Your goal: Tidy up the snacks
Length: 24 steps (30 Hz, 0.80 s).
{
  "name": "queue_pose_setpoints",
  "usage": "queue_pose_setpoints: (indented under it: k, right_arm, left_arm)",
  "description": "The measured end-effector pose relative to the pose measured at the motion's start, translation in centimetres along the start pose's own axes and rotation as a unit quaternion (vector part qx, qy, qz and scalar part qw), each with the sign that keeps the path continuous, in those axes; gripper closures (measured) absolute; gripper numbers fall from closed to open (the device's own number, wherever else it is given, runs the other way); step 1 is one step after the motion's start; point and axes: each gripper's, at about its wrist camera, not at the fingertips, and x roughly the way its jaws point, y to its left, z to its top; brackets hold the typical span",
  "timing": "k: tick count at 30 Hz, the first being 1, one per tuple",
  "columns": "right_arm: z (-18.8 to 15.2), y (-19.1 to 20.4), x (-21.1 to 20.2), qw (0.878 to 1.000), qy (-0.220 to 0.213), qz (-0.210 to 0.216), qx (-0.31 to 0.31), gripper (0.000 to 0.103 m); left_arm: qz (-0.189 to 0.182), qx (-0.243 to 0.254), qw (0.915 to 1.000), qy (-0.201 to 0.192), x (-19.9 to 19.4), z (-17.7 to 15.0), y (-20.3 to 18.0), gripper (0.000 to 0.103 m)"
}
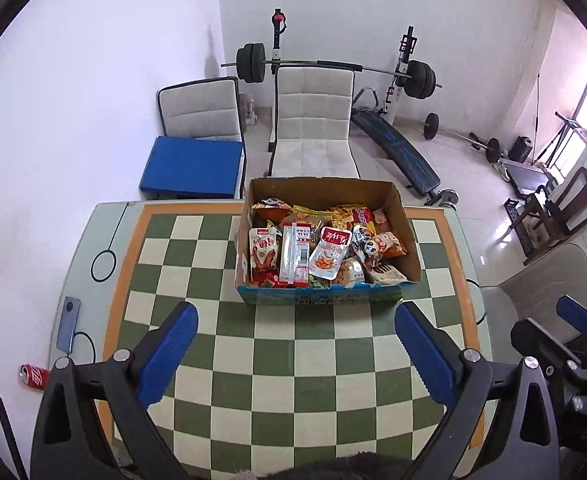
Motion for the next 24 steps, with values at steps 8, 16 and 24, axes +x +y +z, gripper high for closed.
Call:
queue_pose_setpoints:
  k: [8,16,24]
  right_arm:
    - [-0.8,0.1,-0.9,1.000,0.000,-0.006,0.002,0.002]
    - [0.1,-0.3,-0.4,0.999,-0.020,-0.030,-0.001,0.002]
    - [1.3,-1.0,1.8,0.999,-0.018,-0.035,0.006,0.002]
  left_arm:
    - [0.004,-0.002,1.0000,-0.006,-0.7,-0.7,-0.2,0.002]
    - [0.013,-0.004,0.9997,-0.020,0.0,0.1,-0.2,0.002]
    - [0.023,-0.005,0.9993,-0.031,1.7,1.4,0.0,0.002]
